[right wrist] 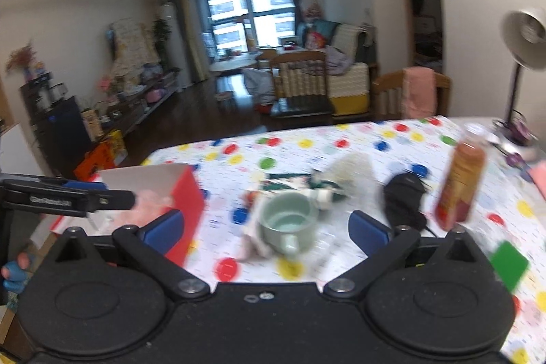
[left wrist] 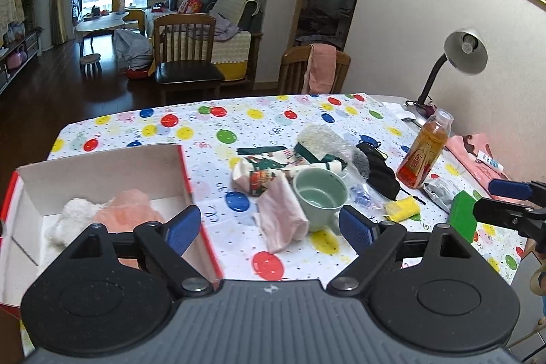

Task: Organize soft objects
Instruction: 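Withdraw both tools from the box toward the remaining items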

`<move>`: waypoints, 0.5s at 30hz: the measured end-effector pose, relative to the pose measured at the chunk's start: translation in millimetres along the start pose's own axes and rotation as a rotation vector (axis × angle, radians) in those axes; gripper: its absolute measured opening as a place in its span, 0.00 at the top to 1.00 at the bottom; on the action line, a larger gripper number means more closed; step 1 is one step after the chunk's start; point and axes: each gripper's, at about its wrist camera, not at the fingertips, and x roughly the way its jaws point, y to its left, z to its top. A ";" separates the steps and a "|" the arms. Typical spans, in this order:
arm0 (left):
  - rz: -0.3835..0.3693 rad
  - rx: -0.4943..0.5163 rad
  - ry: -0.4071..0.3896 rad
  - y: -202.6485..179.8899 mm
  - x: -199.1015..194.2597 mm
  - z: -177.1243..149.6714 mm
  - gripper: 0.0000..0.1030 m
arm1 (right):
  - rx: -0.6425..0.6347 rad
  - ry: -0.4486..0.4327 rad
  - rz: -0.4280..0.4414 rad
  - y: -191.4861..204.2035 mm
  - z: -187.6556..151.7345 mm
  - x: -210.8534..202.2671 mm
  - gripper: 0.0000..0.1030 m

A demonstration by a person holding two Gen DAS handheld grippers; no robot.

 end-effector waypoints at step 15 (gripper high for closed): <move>0.066 -0.017 0.033 -48.4 70.2 -15.7 0.02 | 0.127 0.040 -0.276 -125.7 -38.5 -7.5 0.00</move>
